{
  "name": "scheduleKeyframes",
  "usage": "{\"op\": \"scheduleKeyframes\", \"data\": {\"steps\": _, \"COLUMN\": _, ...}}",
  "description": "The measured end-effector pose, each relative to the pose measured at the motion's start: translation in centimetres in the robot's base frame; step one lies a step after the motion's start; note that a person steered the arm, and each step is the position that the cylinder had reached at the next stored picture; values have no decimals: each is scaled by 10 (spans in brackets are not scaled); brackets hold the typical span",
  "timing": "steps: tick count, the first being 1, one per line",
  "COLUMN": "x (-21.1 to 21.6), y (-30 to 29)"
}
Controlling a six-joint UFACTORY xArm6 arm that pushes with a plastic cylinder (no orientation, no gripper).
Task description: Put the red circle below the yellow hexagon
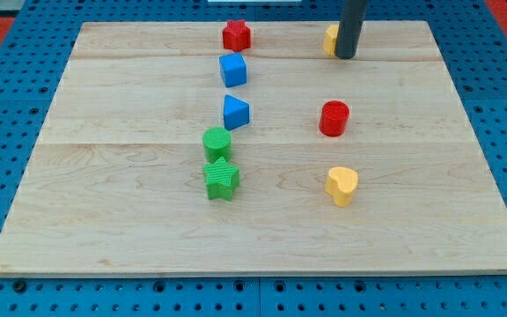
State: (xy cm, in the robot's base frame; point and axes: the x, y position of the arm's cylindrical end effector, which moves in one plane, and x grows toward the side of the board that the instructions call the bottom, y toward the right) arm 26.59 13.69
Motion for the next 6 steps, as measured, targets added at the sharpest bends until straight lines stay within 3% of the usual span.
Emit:
{"op": "scheduleKeyframes", "data": {"steps": 3, "x": -9, "y": 26}}
{"op": "scheduleKeyframes", "data": {"steps": 5, "x": -9, "y": 135}}
{"op": "scheduleKeyframes", "data": {"steps": 6, "x": -9, "y": 136}}
